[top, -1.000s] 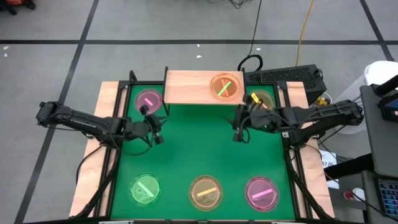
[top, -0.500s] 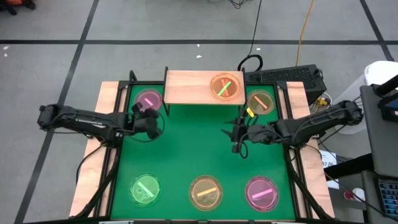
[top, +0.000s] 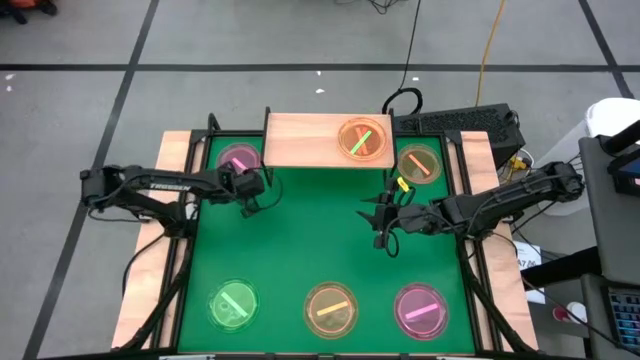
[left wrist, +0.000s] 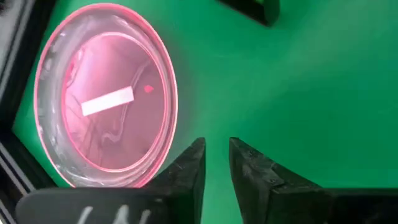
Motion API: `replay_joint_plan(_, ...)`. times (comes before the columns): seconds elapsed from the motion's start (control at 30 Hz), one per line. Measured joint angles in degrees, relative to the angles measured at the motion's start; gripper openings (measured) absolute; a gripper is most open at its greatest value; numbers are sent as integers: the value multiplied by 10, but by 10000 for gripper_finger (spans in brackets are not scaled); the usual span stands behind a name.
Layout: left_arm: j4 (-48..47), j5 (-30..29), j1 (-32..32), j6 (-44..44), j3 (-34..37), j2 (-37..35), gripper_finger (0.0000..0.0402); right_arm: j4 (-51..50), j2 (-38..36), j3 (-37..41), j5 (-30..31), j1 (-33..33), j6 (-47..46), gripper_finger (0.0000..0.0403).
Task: Place and stack plates onto a shelf
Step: Stack the top pink plate on top of the orange plate on the shelf
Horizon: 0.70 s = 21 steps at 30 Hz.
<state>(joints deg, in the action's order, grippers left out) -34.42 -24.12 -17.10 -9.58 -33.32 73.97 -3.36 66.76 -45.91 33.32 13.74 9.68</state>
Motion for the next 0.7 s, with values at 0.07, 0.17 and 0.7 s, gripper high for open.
replay_joint_plan(0.07, 0, 1, -10, 6, 0, 8, 100, -1, 0, 0, 0, 0, 4, 134)
replay_joint_plan(0.17, 4, 1, -23, 9, 0, 11, 135, -1, 0, 0, 0, 0, 13, 134)
replay_joint_plan(0.7, 17, -26, -86, 65, 0, 11, 184, 0, 0, 0, -1, 0, 21, 134)
